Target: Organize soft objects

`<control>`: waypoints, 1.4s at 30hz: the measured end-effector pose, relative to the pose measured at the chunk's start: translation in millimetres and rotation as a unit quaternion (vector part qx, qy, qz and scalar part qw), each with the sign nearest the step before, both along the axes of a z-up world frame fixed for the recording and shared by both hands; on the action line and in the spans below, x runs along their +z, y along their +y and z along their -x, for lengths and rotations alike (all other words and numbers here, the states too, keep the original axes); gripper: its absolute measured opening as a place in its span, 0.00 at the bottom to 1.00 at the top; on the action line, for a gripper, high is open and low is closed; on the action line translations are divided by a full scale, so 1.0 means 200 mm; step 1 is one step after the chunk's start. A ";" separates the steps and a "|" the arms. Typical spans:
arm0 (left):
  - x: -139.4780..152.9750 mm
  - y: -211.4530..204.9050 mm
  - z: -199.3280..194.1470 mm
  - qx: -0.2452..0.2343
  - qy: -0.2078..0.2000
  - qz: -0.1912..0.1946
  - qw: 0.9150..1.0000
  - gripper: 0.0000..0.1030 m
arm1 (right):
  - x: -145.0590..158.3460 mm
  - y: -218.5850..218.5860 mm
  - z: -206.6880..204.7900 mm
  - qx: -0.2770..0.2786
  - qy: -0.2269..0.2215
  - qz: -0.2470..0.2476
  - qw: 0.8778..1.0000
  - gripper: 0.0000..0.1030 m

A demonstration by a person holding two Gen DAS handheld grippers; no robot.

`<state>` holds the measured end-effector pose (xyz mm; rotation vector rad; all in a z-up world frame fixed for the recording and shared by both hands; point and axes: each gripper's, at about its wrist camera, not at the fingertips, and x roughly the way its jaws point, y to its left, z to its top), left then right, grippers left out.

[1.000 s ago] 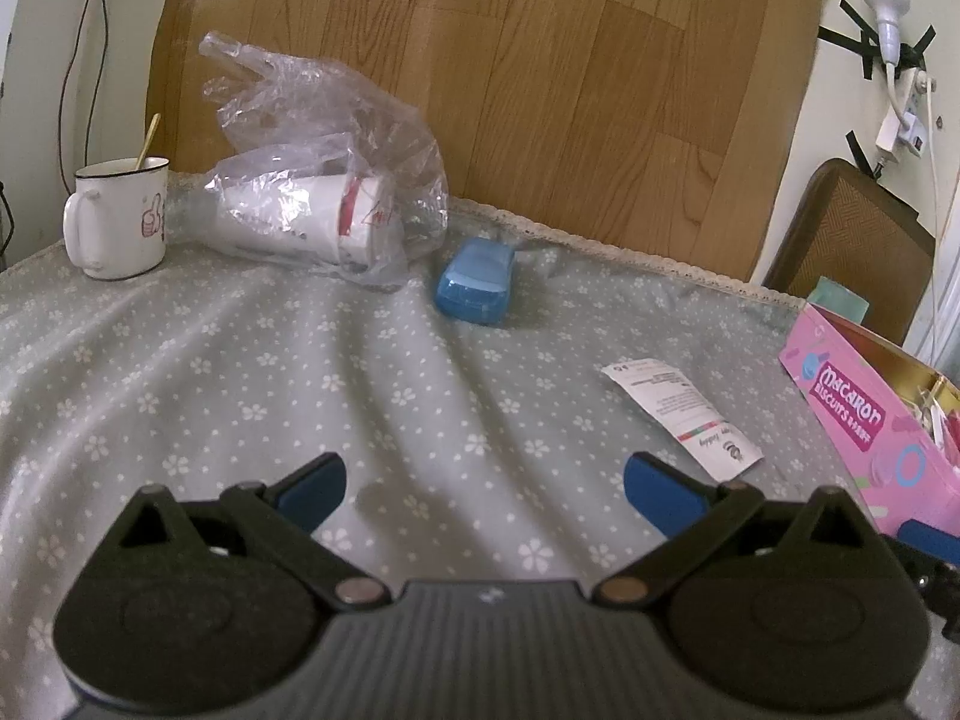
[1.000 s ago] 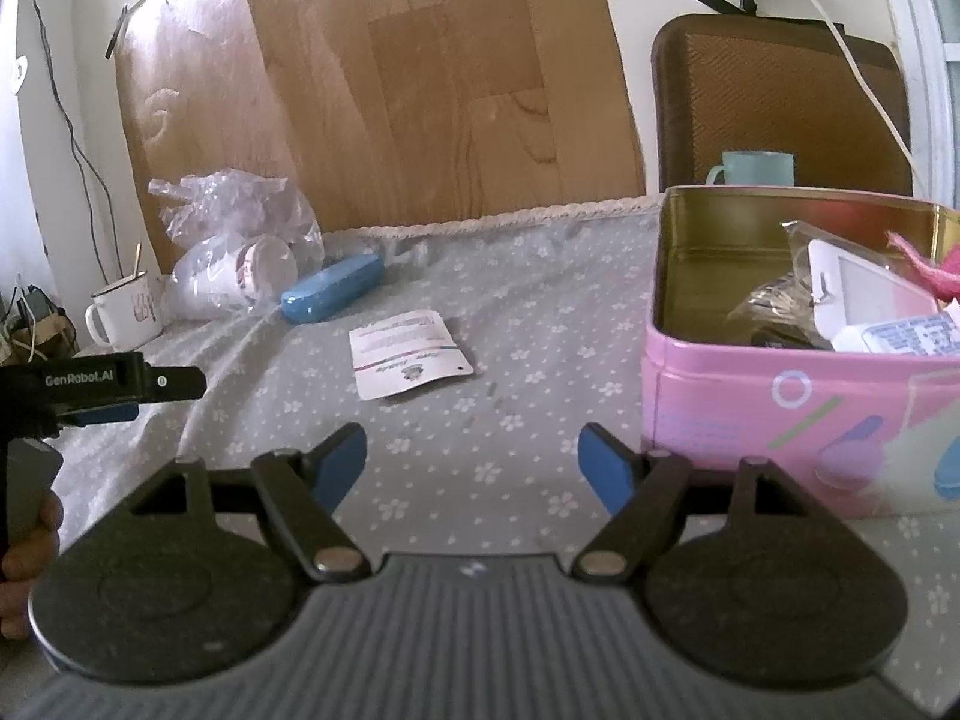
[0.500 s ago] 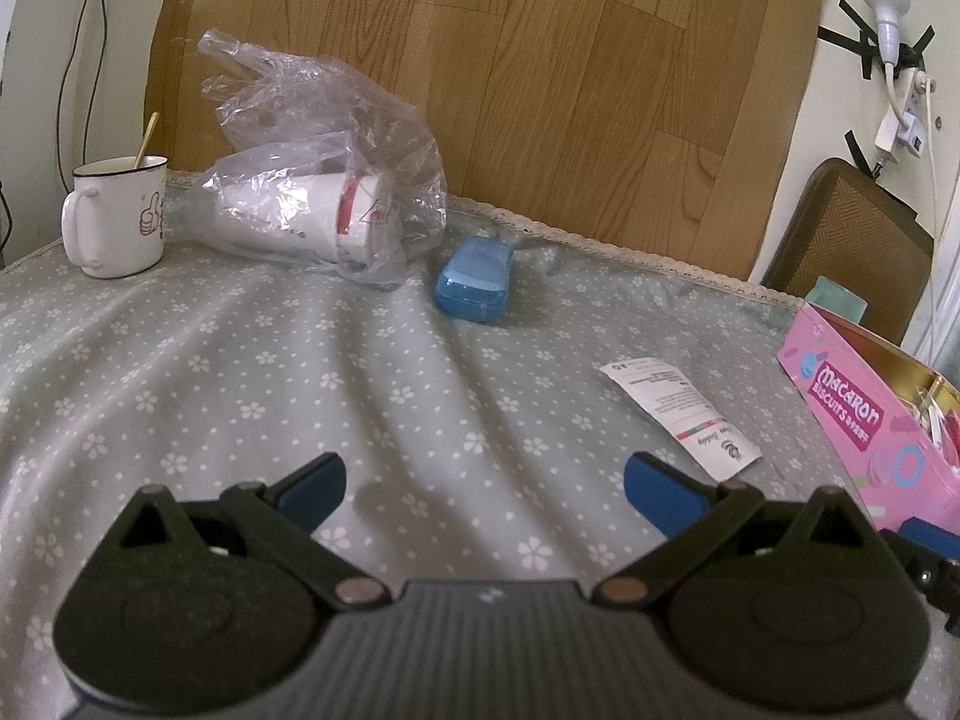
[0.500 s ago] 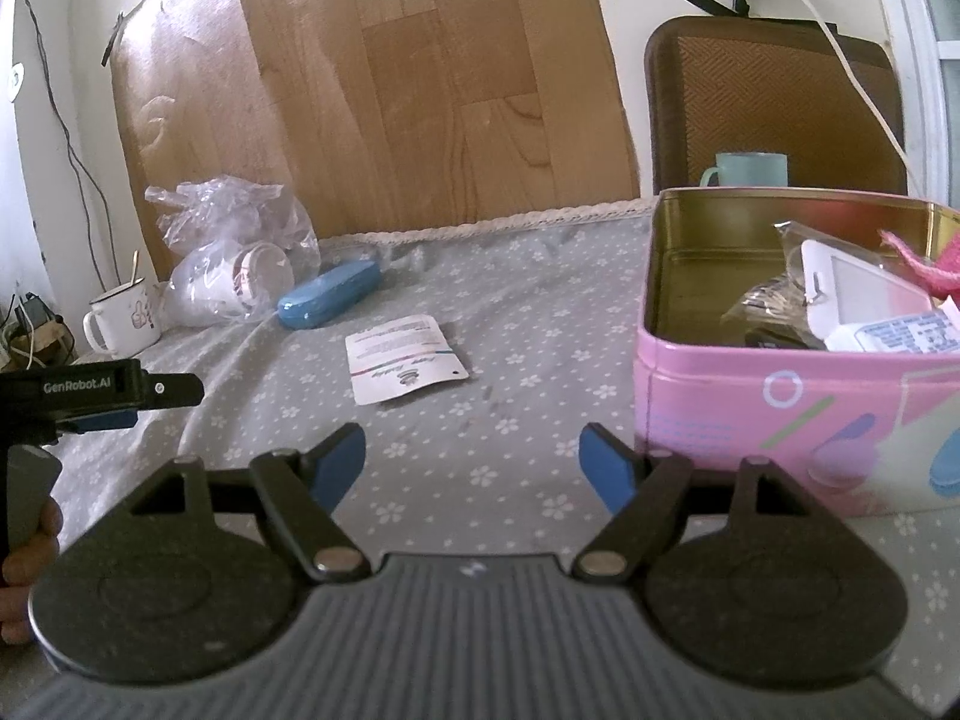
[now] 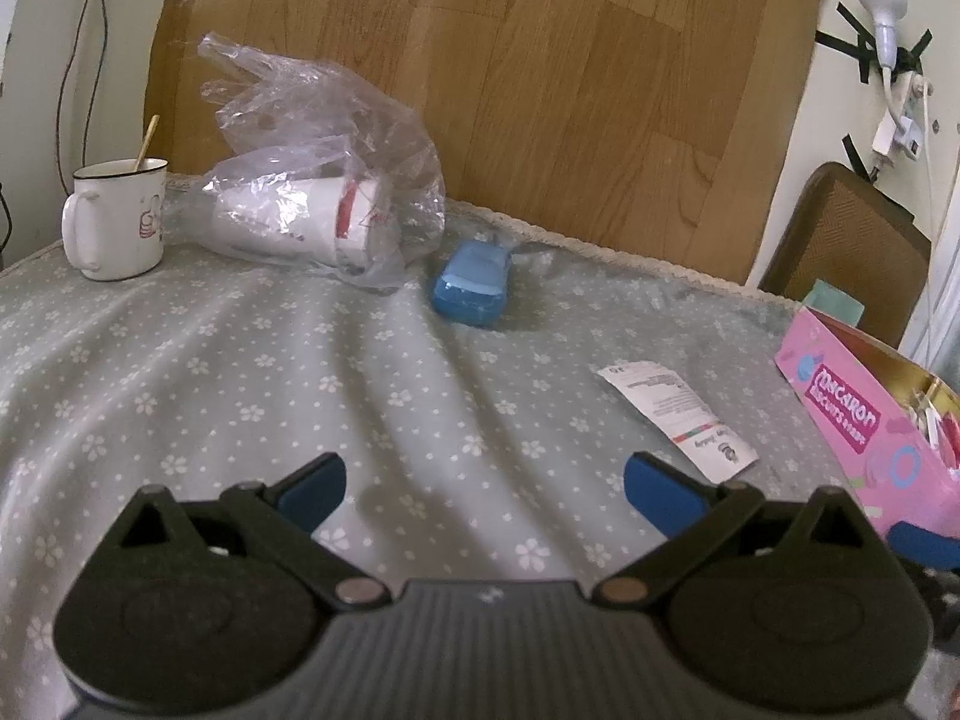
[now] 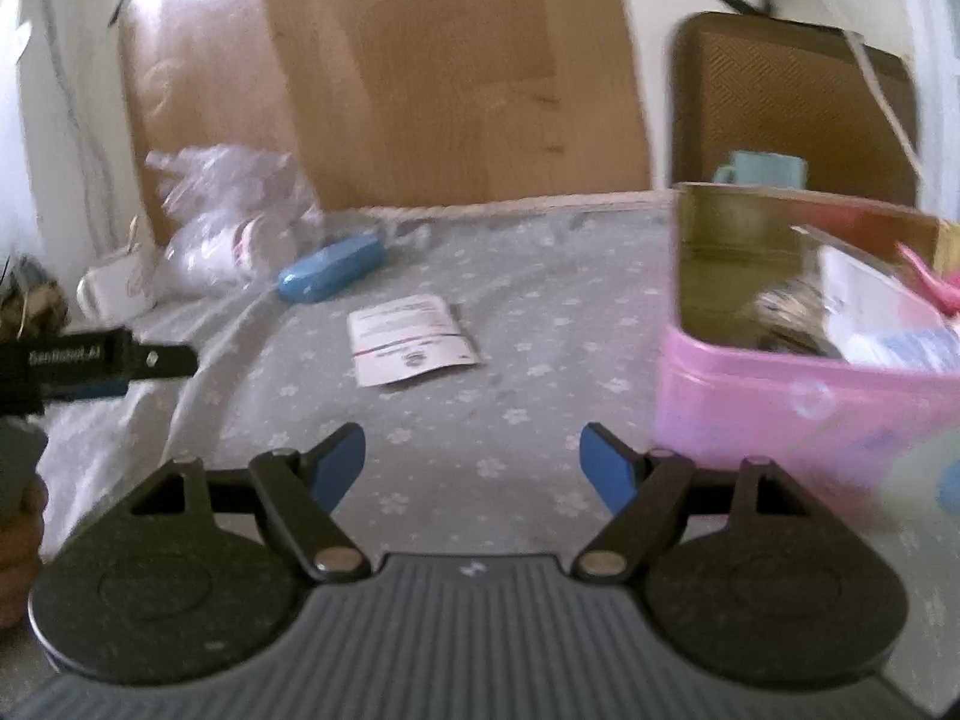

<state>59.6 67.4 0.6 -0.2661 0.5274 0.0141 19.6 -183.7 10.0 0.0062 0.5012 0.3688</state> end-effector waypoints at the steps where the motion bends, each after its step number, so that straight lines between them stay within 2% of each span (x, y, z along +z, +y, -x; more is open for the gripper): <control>1: 0.00 0.00 0.00 0.001 -0.002 0.002 1.000 0.99 | 0.01 0.04 -0.02 0.007 -0.006 0.010 1.000 0.79; 5: 0.01 0.02 0.00 0.007 -0.003 0.014 1.000 0.99 | 0.05 0.20 -0.19 0.034 -0.003 0.025 0.999 0.87; 8: 0.01 0.04 0.00 0.006 -0.005 0.022 1.000 0.99 | 0.02 0.32 -0.35 0.029 0.008 0.057 0.998 0.87; 12: 0.00 0.05 -0.01 0.006 -0.010 0.031 0.999 0.99 | -0.06 0.39 -0.53 0.051 0.074 0.070 0.993 0.89; 13: 0.00 0.05 -0.01 0.006 -0.010 0.033 0.999 0.99 | -0.06 0.41 -0.53 0.053 0.071 0.081 0.993 0.86; 14: 0.00 0.05 -0.01 0.006 -0.010 0.035 0.999 0.99 | -0.06 0.43 -0.51 0.065 0.066 0.087 0.992 0.70; 17: 0.00 0.06 -0.01 0.007 -0.010 0.038 0.999 0.99 | -0.05 0.44 -0.43 0.076 0.056 0.090 0.991 0.61; 20: 0.00 0.05 -0.01 0.008 -0.010 0.037 0.999 0.99 | -0.04 0.37 -0.32 0.078 0.065 0.054 0.993 0.58; 23: 0.00 0.06 -0.01 0.005 -0.008 0.038 0.999 0.99 | -0.02 0.22 -0.19 0.076 0.095 -0.031 0.992 0.58; 25: 0.00 0.06 -0.02 0.001 -0.005 0.040 0.999 0.99 | -0.01 0.12 -0.09 0.068 0.100 -0.066 0.990 0.58; 28: -0.01 0.06 -0.02 -0.014 0.004 0.046 0.999 0.99 | 0.00 0.02 0.09 0.052 0.080 -0.083 0.992 0.58; 30: -0.01 0.06 -0.03 -0.038 0.022 0.061 0.997 0.99 | 0.03 -0.04 0.19 0.034 0.044 -0.064 0.996 0.58; 32: -0.01 0.04 0.00 -0.054 0.031 0.094 0.994 0.99 | 0.06 -0.08 0.27 0.014 0.002 -0.033 0.999 0.58; 34: 0.02 -0.03 0.05 -0.081 0.023 0.116 0.990 0.99 | 0.10 -0.14 0.32 0.002 -0.027 -0.030 0.999 0.58; 36: 0.09 -0.16 0.09 -0.123 0.017 0.119 0.985 0.99 | 0.13 -0.17 0.35 -0.009 -0.049 -0.032 0.998 0.58; 38: 0.18 -0.30 0.11 -0.176 0.011 0.121 0.977 0.99 | 0.15 -0.19 0.37 -0.016 -0.071 -0.022 0.997 0.59; 40: 0.27 -0.44 0.12 -0.226 0.008 0.132 0.965 0.99 | 0.15 -0.22 0.39 -0.022 -0.088 -0.013 0.996 0.59; 42: 0.32 -0.56 0.10 -0.256 0.016 0.138 0.957 0.98 | 0.14 -0.25 0.41 -0.027 -0.103 -0.005 0.994 0.59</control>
